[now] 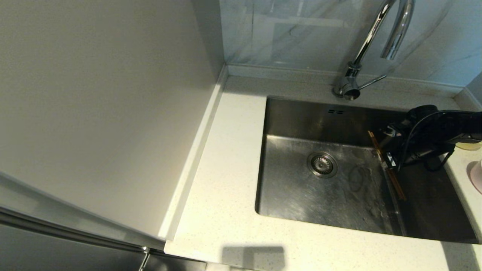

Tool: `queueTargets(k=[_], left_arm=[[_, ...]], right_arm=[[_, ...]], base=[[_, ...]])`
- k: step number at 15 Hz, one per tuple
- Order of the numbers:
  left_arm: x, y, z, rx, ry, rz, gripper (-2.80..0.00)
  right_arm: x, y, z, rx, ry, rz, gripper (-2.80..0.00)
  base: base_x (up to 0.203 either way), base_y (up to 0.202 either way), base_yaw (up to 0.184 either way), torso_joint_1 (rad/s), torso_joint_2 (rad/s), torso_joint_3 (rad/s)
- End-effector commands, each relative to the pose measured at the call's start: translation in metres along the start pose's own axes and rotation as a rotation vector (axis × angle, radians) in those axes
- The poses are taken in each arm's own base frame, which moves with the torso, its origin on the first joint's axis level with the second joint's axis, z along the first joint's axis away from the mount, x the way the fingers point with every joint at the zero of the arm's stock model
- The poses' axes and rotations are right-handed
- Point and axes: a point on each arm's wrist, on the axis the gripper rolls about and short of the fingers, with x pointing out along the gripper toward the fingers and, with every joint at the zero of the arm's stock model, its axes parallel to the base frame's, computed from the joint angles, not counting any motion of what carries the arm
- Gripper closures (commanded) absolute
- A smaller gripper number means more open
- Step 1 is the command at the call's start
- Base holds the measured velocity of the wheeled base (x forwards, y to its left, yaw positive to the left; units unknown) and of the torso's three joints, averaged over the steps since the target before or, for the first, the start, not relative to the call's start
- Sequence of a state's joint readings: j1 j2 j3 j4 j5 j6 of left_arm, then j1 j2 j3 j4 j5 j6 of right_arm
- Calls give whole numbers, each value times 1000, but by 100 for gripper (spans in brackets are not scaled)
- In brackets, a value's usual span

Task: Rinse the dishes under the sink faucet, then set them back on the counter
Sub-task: Put the chopsticks back to the table from the sink

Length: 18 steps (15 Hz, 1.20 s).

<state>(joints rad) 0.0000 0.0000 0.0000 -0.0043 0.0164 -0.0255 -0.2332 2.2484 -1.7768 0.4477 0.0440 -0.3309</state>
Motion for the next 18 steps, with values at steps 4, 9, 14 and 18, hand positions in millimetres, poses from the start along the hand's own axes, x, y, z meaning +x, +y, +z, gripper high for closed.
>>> queueTargets(k=[4,9,14,18], left_arm=[[0,0,0,-1,-3,0,0],[0,0,0,-1,-3,0,0],[0,0,0,-1,-3,0,0],[0,0,0,-1,-3,0,0]], right_arm=[[-32,-1,4,10,-47,-16,0],[-65,-4,7,56,-101,-38,0],[-108,-11,5,162,-172,-69,0],[-150,-15,14,333,-345,-86,0]], base=[[0,0,0,0,0,0],[0,0,0,0,0,0],[0,0,0,0,0,0],[0,0,0,0,0,0]])
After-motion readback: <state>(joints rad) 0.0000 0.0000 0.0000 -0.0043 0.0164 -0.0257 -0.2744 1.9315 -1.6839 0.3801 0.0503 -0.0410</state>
